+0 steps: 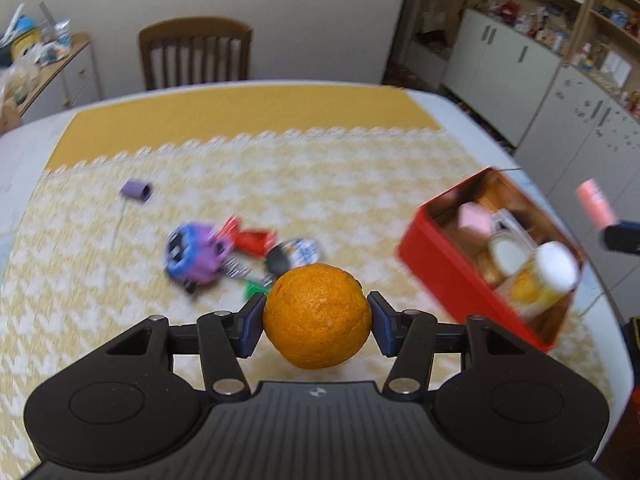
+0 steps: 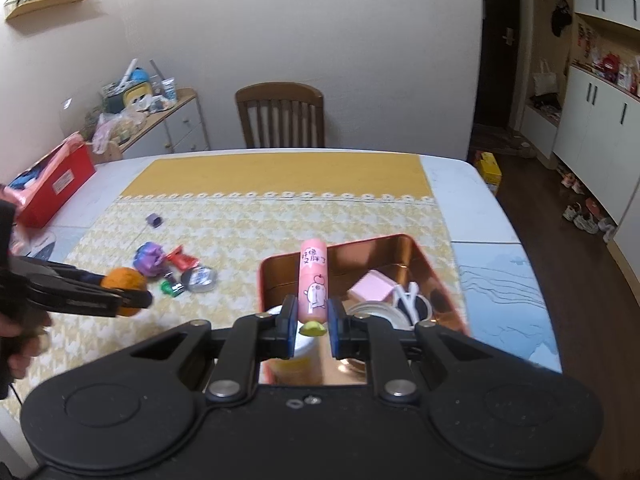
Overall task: Organize rigid objects
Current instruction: 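Carry the orange and pink tube over the red box with both tools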
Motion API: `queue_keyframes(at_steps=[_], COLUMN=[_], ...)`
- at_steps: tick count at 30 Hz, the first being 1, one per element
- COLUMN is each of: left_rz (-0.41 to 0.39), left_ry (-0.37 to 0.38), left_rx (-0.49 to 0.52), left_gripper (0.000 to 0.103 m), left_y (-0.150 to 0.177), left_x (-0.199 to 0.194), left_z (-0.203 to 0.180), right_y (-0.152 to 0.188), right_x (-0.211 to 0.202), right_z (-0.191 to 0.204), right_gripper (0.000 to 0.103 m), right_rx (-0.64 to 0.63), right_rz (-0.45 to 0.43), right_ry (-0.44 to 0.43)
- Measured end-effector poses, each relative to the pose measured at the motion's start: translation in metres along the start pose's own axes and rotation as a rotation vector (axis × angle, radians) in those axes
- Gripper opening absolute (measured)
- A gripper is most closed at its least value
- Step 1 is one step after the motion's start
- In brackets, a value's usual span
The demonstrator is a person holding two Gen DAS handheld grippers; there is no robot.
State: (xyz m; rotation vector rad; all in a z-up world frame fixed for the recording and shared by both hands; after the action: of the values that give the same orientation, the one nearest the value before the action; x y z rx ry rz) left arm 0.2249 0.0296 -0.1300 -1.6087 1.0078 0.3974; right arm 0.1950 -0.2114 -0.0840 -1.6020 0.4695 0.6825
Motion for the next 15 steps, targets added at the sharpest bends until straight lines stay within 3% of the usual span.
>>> queue_keyframes(at_steps=[15], left_rz=[0.034], left_ry=[0.170], left_rx=[0.138], left_gripper=[0.053], left_y=[-0.053], left_x=[0.041], left_z=[-0.088], right_y=[0.014], right_x=[0.030], right_z=[-0.038], right_gripper=[0.015], right_rx=[0.002], right_rz=[0.051], right_ry=[0.070])
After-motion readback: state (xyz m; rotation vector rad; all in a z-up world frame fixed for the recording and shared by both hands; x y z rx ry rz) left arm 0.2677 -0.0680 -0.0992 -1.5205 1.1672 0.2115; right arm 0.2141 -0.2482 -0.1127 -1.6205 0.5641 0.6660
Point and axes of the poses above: each gripper's, at about its wrist camera, not at the fingertips, and x roughly the way its jaws point, z to its left, y to its underside, the point moved 4 cm from there along x, roughly the way its jaws point, and after that the axes turned 13 degrees about y, right-handed, at the moved point
